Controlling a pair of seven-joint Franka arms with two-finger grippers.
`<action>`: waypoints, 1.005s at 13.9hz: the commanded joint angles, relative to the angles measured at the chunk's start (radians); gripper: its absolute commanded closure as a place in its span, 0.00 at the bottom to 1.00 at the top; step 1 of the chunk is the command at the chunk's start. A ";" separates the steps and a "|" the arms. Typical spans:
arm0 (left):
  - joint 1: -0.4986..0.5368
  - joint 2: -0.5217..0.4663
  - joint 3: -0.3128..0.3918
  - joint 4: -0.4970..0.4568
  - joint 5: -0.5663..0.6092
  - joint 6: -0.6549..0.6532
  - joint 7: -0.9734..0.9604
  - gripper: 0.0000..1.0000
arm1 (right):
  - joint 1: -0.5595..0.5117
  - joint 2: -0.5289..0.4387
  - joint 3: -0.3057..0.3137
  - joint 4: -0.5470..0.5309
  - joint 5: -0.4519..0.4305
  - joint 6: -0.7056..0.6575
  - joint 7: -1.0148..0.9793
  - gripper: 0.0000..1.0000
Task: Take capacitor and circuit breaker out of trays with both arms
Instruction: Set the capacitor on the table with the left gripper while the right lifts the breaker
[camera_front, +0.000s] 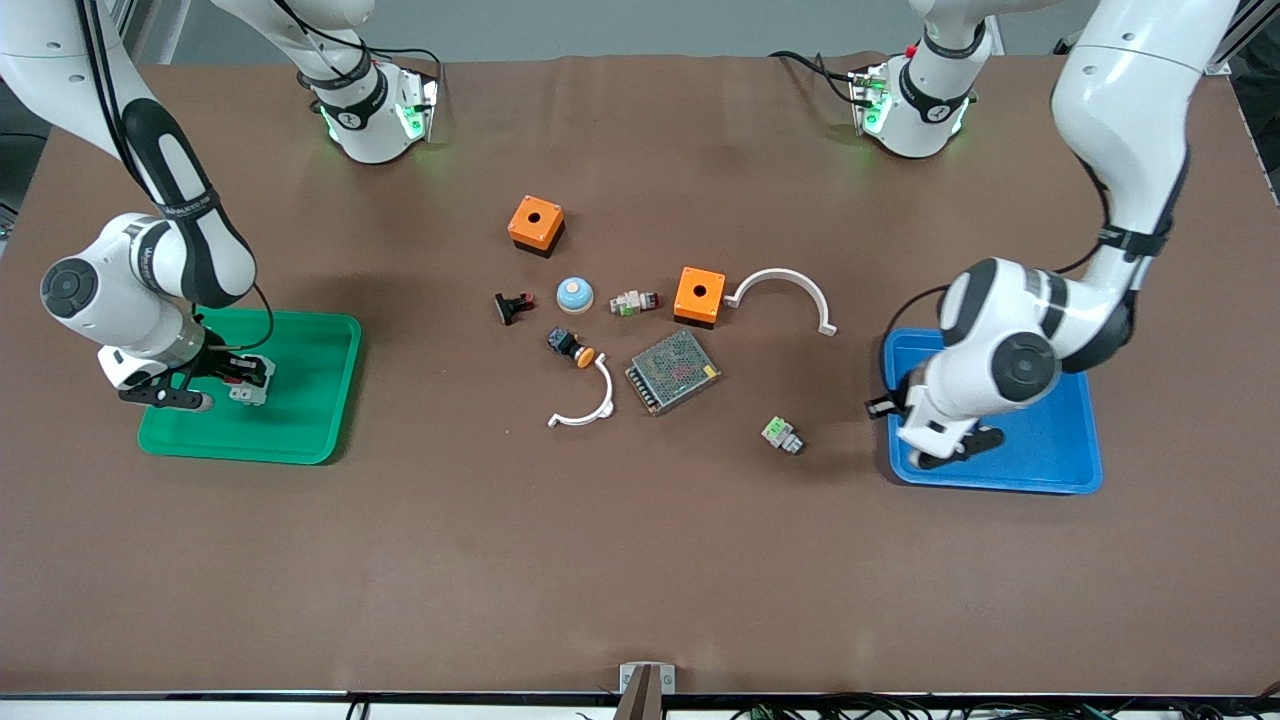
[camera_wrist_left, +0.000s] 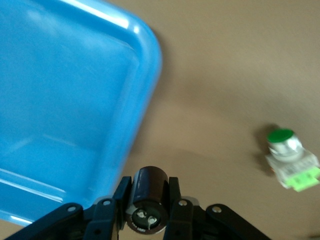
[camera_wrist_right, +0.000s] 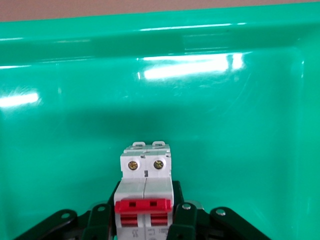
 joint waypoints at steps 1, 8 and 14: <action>-0.099 -0.006 -0.017 -0.024 0.008 0.027 -0.186 1.00 | 0.056 -0.066 0.014 0.095 0.010 -0.226 0.092 0.99; -0.225 0.080 -0.017 -0.023 0.019 0.170 -0.381 0.99 | 0.410 -0.133 0.012 0.129 0.097 -0.296 0.382 1.00; -0.227 0.081 -0.016 -0.027 0.022 0.165 -0.386 0.40 | 0.658 -0.053 0.012 0.136 0.097 -0.096 0.710 1.00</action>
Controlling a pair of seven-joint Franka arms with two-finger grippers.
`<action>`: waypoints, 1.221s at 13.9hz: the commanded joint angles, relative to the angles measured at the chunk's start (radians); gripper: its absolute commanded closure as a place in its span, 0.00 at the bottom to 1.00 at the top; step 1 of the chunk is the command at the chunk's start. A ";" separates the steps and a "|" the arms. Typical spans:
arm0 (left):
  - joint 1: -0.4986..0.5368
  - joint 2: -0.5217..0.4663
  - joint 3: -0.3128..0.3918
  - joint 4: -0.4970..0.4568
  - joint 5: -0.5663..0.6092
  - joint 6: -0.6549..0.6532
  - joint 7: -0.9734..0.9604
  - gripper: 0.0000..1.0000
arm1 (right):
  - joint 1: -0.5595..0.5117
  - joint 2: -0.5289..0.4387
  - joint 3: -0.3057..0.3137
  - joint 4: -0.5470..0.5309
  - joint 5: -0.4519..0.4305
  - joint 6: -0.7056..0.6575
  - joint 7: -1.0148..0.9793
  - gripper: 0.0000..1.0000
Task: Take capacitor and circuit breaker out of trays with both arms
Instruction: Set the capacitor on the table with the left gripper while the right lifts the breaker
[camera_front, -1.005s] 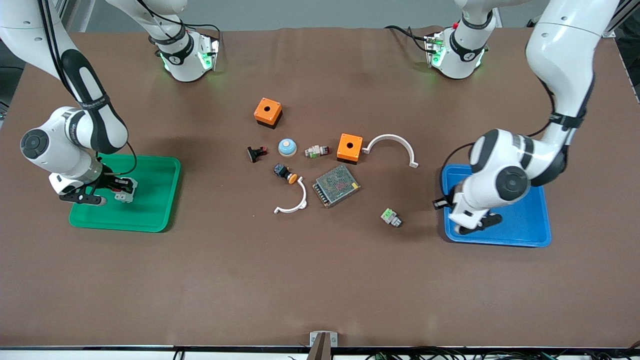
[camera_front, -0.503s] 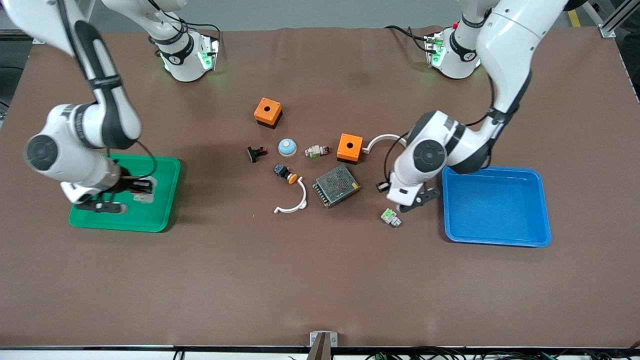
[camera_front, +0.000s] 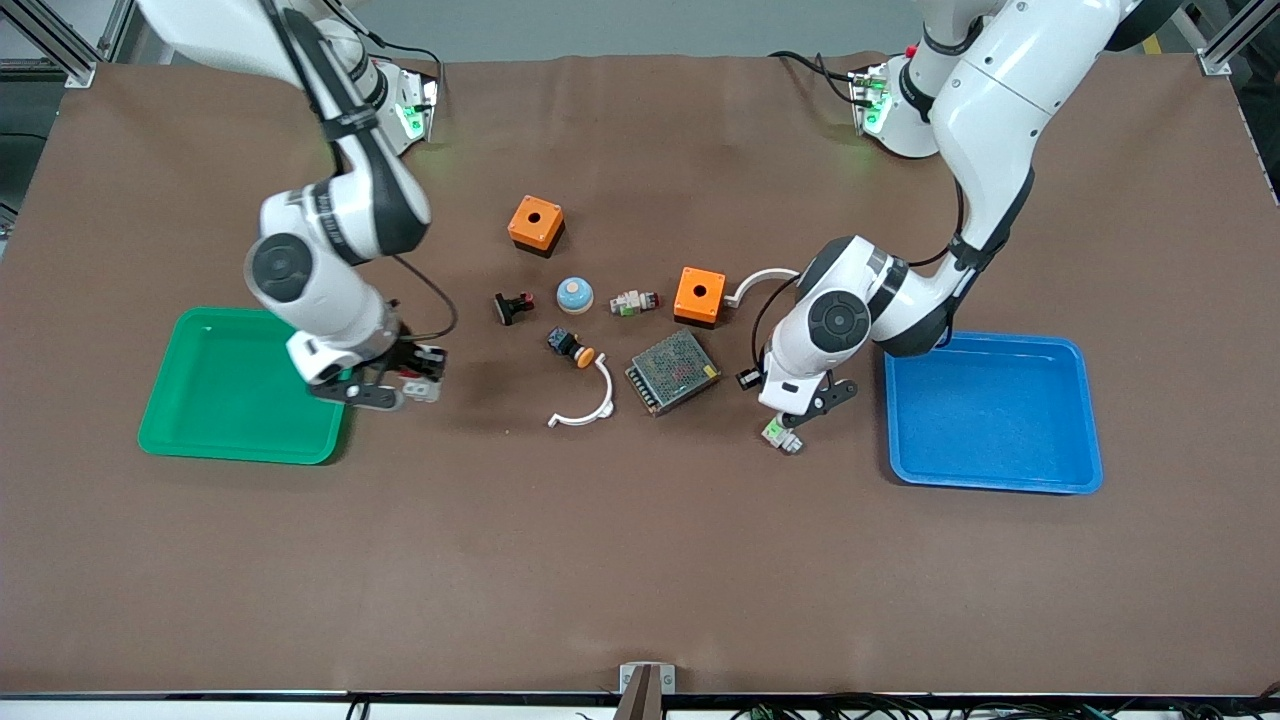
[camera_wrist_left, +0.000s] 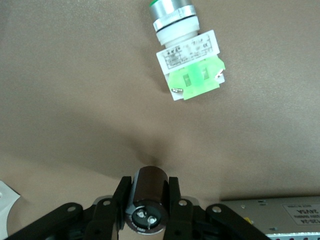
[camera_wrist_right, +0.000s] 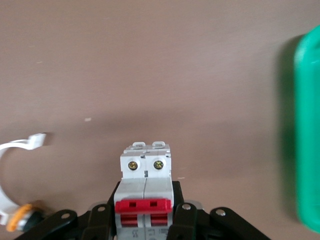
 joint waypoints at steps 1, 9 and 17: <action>0.001 -0.015 -0.002 0.000 0.022 0.004 -0.020 0.03 | 0.091 0.059 -0.013 0.008 0.013 0.097 0.123 1.00; 0.021 -0.111 0.002 0.250 0.025 -0.263 0.024 0.00 | 0.231 0.222 -0.022 0.145 -0.005 0.108 0.232 1.00; 0.029 -0.141 0.108 0.445 0.026 -0.342 0.230 0.00 | 0.230 0.242 -0.042 0.154 -0.025 0.107 0.268 1.00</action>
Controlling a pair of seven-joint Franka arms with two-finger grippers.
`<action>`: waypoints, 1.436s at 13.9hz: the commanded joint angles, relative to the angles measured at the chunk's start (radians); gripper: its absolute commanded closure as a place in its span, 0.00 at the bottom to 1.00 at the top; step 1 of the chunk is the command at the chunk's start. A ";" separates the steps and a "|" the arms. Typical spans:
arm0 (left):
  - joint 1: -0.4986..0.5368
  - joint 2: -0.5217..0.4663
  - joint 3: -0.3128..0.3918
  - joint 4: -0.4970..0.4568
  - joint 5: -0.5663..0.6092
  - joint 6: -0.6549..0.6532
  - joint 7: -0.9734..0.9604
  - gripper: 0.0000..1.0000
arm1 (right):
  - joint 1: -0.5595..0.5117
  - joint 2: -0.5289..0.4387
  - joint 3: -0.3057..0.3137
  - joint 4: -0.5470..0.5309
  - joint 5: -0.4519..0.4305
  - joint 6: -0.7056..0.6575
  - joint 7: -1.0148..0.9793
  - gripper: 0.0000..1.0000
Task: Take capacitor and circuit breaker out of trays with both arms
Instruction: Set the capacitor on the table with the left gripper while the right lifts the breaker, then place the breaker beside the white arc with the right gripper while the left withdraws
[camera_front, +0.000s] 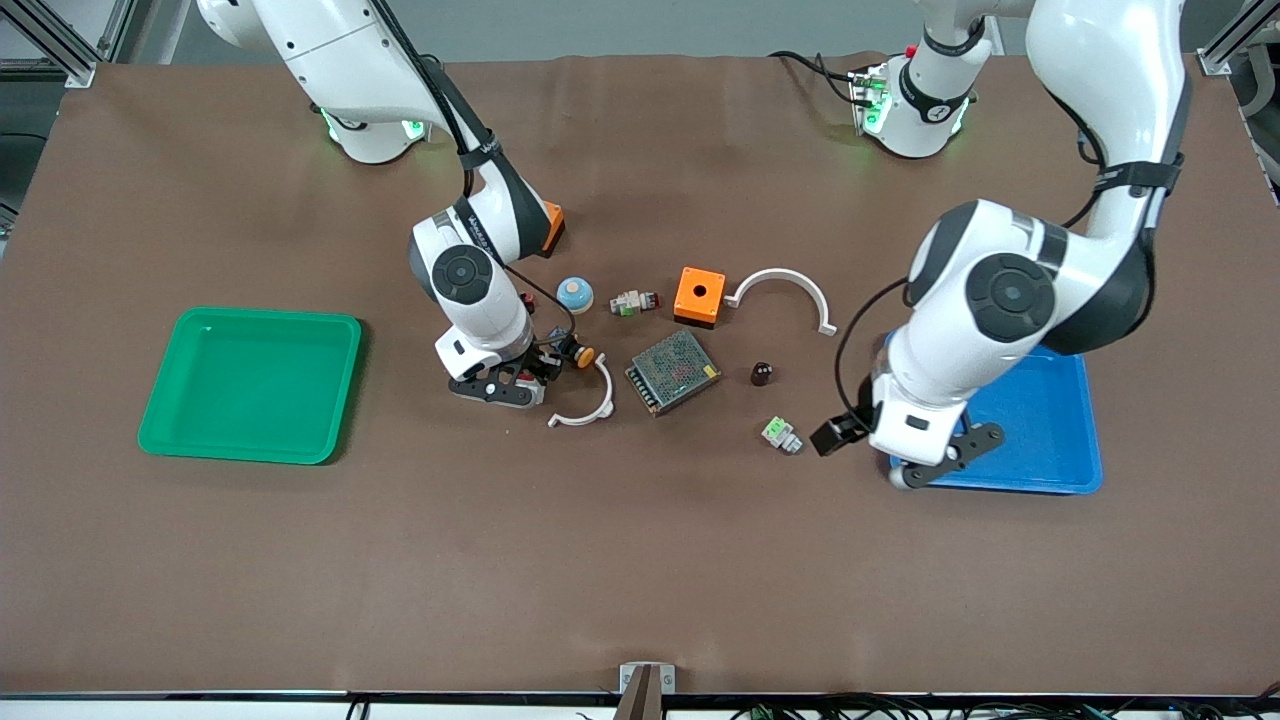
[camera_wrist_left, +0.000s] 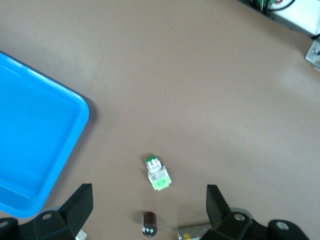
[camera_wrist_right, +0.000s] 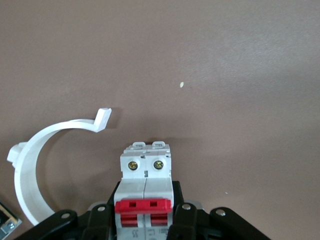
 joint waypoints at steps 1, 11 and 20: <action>-0.008 -0.031 0.032 0.018 0.025 -0.022 0.038 0.00 | 0.004 0.007 -0.011 0.022 -0.019 -0.009 0.043 1.00; -0.001 -0.344 0.240 0.018 0.008 -0.388 0.519 0.00 | -0.046 0.056 -0.012 0.221 -0.034 -0.209 0.025 0.00; 0.123 -0.575 0.245 -0.137 -0.116 -0.510 0.770 0.00 | -0.376 -0.085 -0.012 0.433 -0.030 -0.728 -0.489 0.00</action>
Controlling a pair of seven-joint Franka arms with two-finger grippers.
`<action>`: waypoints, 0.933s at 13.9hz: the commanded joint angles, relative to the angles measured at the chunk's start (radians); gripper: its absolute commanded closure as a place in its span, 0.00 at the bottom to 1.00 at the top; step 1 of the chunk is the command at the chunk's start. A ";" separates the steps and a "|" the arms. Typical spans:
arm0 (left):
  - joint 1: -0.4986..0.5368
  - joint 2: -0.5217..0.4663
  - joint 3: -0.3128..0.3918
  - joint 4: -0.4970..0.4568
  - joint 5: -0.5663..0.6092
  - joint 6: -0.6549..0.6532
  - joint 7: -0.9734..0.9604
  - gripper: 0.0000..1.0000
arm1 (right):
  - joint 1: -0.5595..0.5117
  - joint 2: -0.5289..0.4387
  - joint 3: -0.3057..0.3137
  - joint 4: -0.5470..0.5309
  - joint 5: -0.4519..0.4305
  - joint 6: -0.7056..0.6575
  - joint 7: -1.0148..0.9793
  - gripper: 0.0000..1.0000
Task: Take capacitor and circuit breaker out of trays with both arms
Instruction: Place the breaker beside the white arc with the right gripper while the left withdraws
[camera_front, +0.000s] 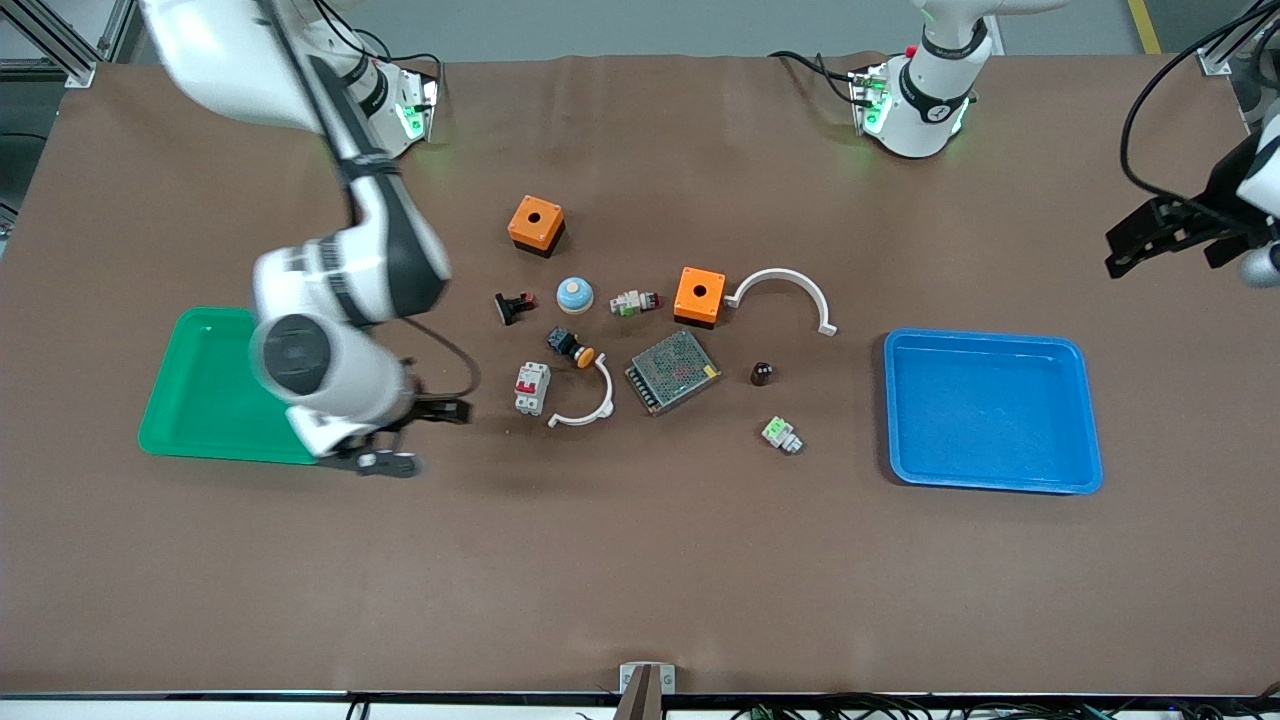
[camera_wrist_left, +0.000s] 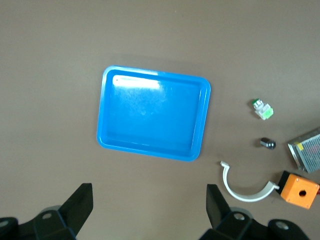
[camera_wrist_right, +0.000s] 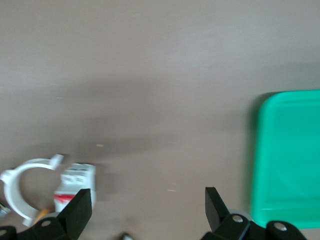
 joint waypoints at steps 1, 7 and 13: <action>0.009 -0.087 -0.002 -0.105 -0.020 0.003 0.023 0.00 | -0.138 -0.094 0.021 -0.032 -0.011 -0.094 -0.134 0.00; 0.033 -0.099 -0.020 -0.113 -0.032 0.002 0.025 0.00 | -0.339 -0.182 0.021 -0.029 -0.024 -0.243 -0.350 0.00; 0.033 -0.102 -0.019 -0.110 -0.032 0.003 0.025 0.00 | -0.351 -0.173 0.021 0.150 -0.112 -0.301 -0.355 0.00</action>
